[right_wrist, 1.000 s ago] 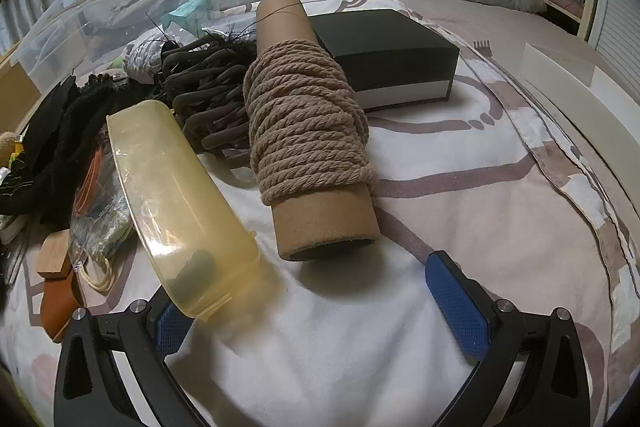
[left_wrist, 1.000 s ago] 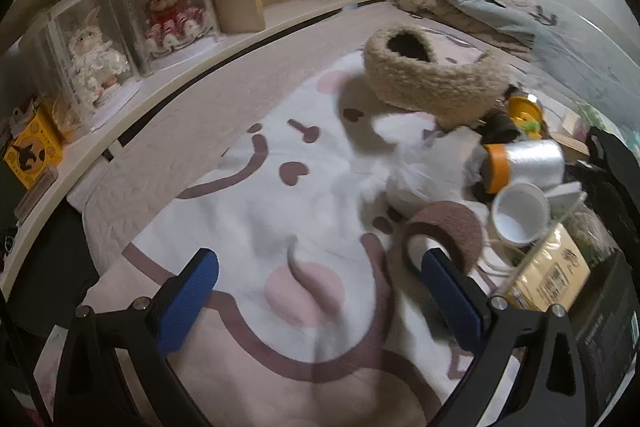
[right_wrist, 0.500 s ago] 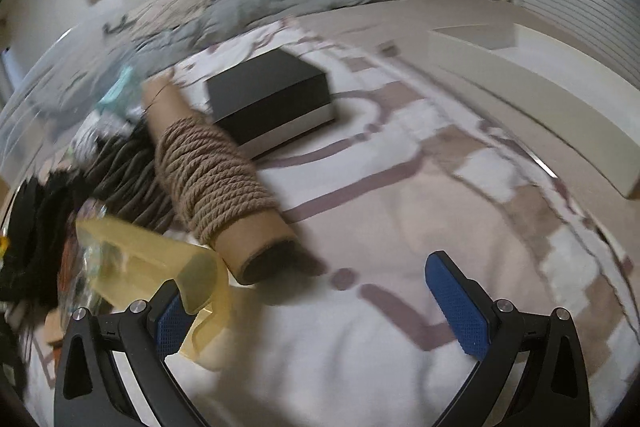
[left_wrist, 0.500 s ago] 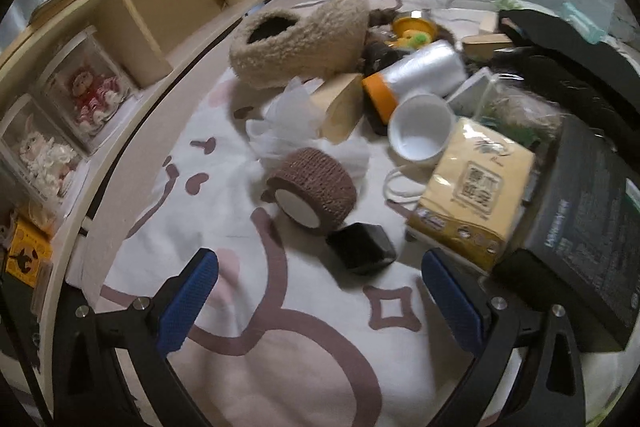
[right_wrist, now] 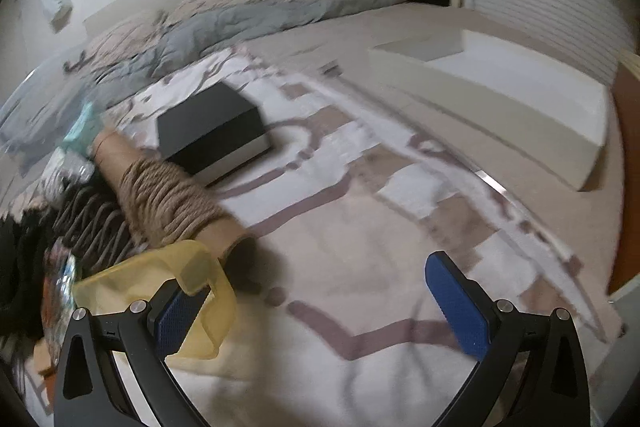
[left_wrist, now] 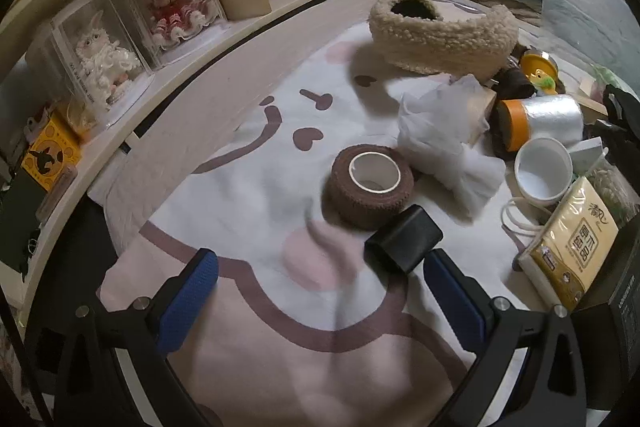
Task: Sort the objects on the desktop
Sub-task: 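Reach the right tool to the yellow plastic tray while the left tool approaches the black case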
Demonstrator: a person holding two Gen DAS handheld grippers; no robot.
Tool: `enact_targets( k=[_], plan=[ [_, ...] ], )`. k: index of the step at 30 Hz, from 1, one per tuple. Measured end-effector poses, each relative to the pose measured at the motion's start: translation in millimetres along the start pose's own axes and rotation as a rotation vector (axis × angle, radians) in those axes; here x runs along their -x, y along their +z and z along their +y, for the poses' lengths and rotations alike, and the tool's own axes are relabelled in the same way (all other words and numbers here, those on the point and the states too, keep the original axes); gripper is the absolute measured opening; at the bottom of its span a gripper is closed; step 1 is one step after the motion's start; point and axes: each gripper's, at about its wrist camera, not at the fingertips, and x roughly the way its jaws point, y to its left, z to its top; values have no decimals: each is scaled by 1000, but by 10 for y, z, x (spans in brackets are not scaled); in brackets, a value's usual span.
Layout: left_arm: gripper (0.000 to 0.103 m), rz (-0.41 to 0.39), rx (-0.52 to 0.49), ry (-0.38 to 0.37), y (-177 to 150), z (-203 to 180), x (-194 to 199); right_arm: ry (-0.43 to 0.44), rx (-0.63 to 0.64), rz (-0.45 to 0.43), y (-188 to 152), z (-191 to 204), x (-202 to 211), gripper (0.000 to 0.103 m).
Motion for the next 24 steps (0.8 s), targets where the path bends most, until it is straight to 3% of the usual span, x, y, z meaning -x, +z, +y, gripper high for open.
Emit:
enact_targets(
  k=[6, 14, 18, 24],
  plan=[
    [103, -11, 19, 14, 2, 56, 26, -71, -64, -32, 62, -152, 75, 103],
    [102, 24, 10, -13, -8, 32, -55, -111, -11, -122, 142, -103, 283, 103],
    [102, 42, 46, -75, -18, 55, -89, -115, 50, -164, 194, -1, 362, 103],
    [102, 35, 32, -147, -13, -4, -87, -137, 121, -154, 383, 54, 461, 103]
  ],
)
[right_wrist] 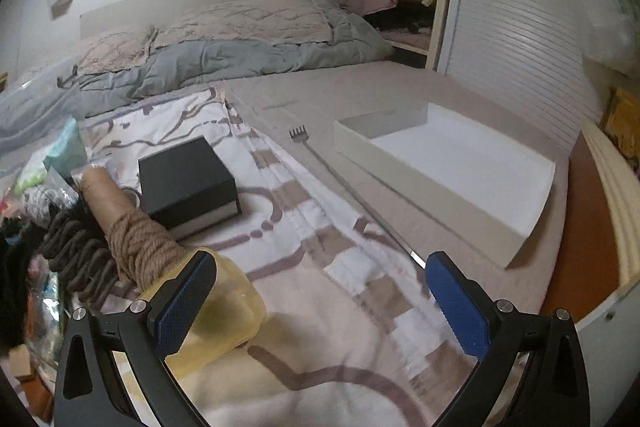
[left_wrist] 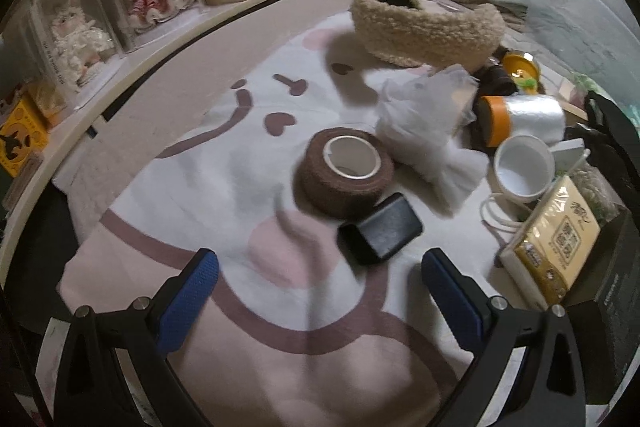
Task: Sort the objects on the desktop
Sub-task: 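Reach the right tool to the yellow plastic tray while the left tool approaches the black case, then grasp the yellow plastic tray with the right tool while the left tool grasps the black case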
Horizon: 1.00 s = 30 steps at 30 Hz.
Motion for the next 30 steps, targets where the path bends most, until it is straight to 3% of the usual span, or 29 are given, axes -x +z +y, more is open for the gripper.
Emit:
enact_targets(
  k=[4, 7, 9, 12, 14, 16, 18, 20, 21, 23, 26, 30],
  plan=[
    [102, 19, 0, -44, 8, -28, -64, 38, -81, -37, 208, -179, 189, 103],
    [102, 23, 4, -53, 13, -37, -92, 123, -84, 37, 249, -128, 180, 103],
    [102, 22, 7, -59, 16, -32, -100, 207, -69, 106, 195, -12, 138, 103],
    [103, 24, 6, -66, 11, -30, -109, 440, -26, 231, 40, 282, 41, 103],
    [103, 24, 3, -65, 5, -30, -122, 543, 10, 289, -47, 472, 2, 103],
    [103, 24, -4, -62, -3, -39, -132, 606, 70, 327, -127, 686, 8, 90],
    [103, 24, -12, -55, -10, -44, -146, 636, 110, 349, -177, 819, 14, 56],
    [103, 26, -20, -48, -18, -55, -160, 699, 116, 402, -245, 913, -22, 44],
    [103, 26, -21, -47, -22, -57, -164, 728, 127, 433, -292, 973, -45, 43],
    [103, 24, -18, -49, -26, -48, -165, 736, 167, 464, -391, 1042, -40, 42],
    [103, 19, -21, -46, -28, -47, -168, 670, 198, 496, -512, 1049, -27, 42],
    [103, 10, -25, -44, -29, -49, -173, 577, 120, 526, -543, 766, -104, 42]
  ],
)
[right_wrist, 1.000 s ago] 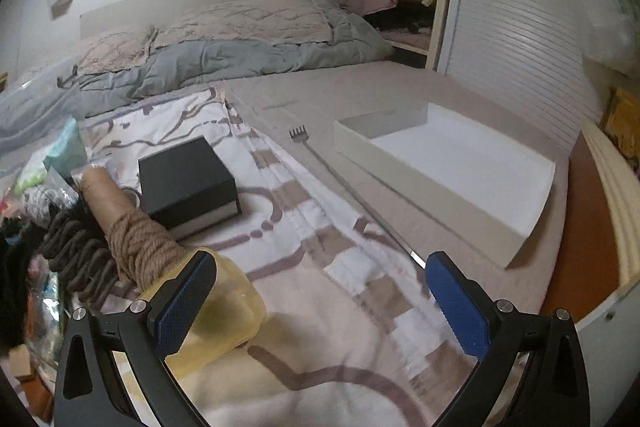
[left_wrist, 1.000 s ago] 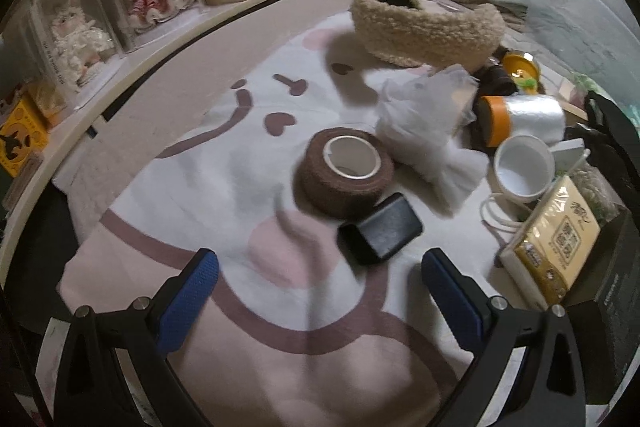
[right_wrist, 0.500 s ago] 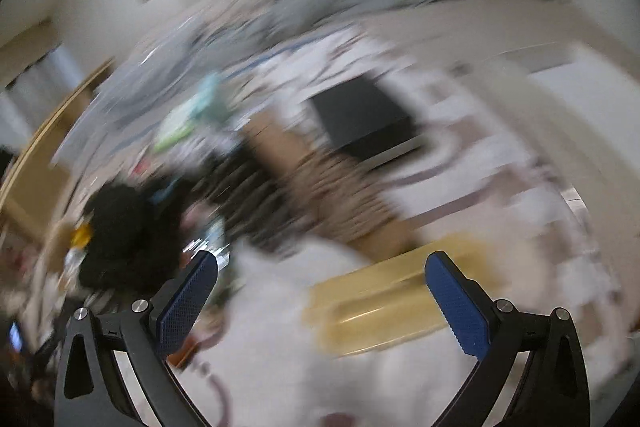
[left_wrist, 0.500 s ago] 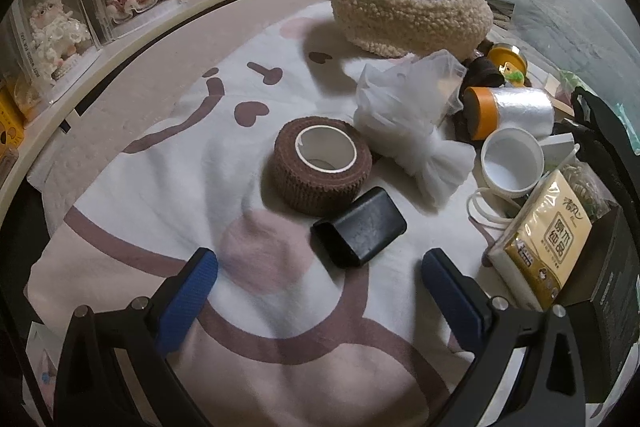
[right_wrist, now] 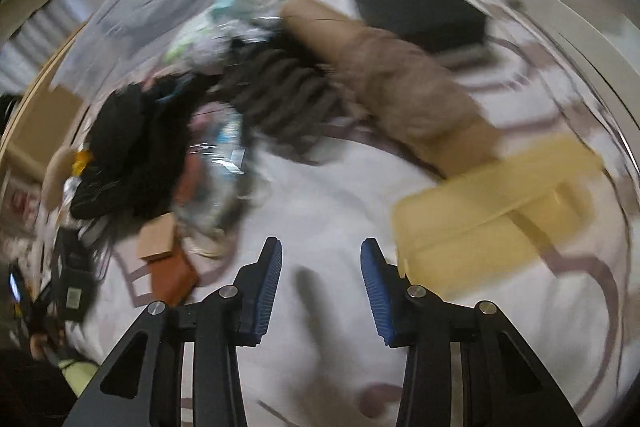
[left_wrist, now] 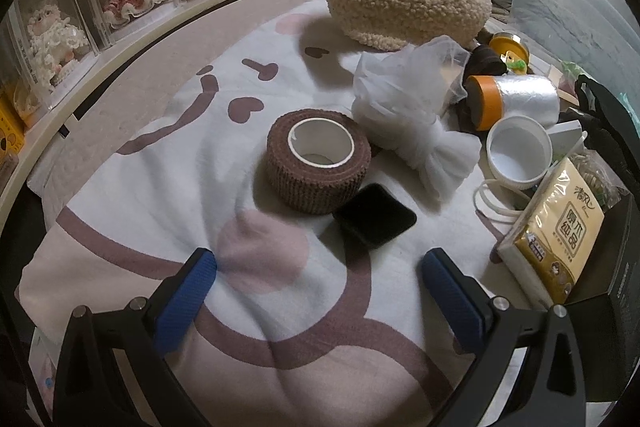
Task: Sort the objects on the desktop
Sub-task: 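Grasp the yellow plastic tray with the right tool while the left tool grasps the black case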
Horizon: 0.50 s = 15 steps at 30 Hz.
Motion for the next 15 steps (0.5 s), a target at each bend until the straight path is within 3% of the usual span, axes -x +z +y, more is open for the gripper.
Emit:
enact_targets(
  k=[5, 7, 13, 14, 15],
  plan=[
    [103, -5, -7, 4, -8, -13, -2, -90, -91, 7, -115, -340, 172, 42],
    [103, -8, -7, 3, -17, -9, 3, -86, -105, -6, -161, -407, 273, 42],
    [103, -28, 10, -35, -45, 51, 44, -72, -118, -133, -167, -445, 640, 42],
    [103, -34, 15, -45, -55, 56, 58, -74, -155, -156, -158, -519, 679, 44],
    [103, -43, 23, -61, -60, 75, 74, -76, -198, -172, -122, -594, 697, 60]
  ],
)
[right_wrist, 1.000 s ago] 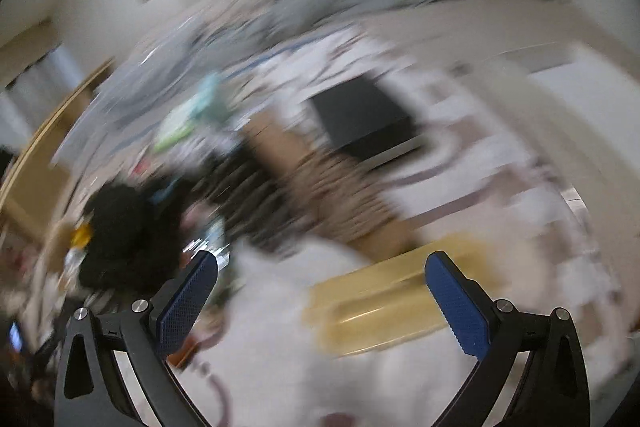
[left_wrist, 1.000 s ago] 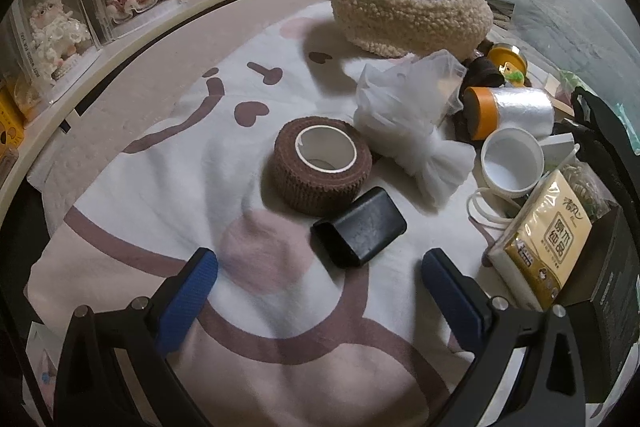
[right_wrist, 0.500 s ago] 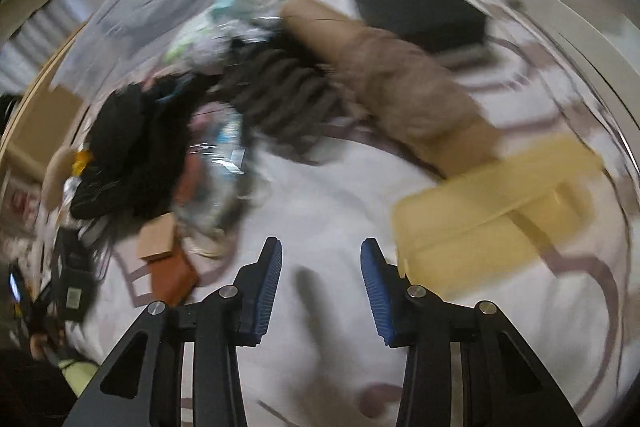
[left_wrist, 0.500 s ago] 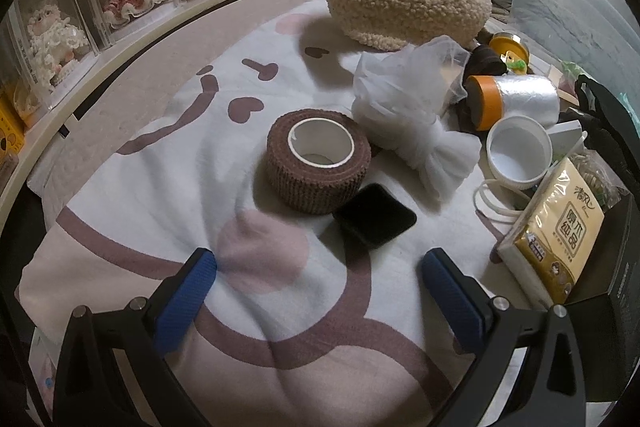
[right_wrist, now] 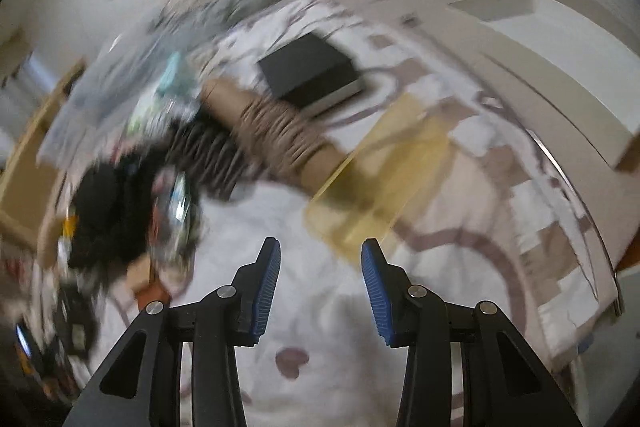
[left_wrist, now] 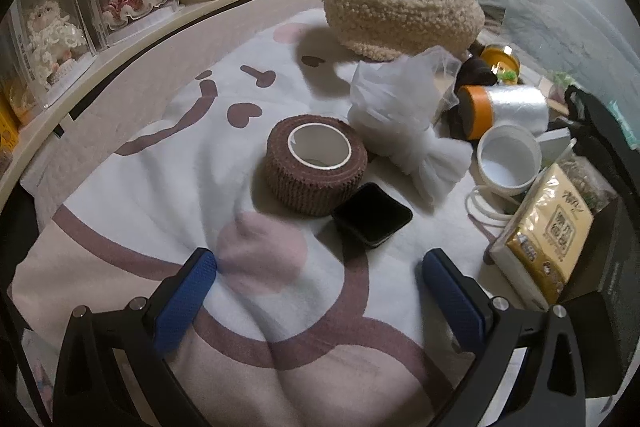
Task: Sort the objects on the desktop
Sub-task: 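Grasp the yellow plastic tray with the right tool while the left tool grasps the black case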
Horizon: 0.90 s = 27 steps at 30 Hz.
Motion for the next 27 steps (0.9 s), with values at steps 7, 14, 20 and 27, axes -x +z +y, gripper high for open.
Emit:
enact_targets(
  k=[7, 14, 20, 27],
  plan=[
    [102, -48, 19, -83, -10, 12, 76, 76, -308, -31, 144, -307, -172, 88],
    [102, -77, -43, -109, -16, -100, 88, 91, -367, 21, 201, -281, -516, 87],
    [101, -93, -36, -95, 1, -59, 30, 71, -349, 10, 216, -307, -593, 57],
    [80, -137, 11, -91, 26, 56, 88, 4, -281, -49, 215, -289, -427, 53]
  ],
)
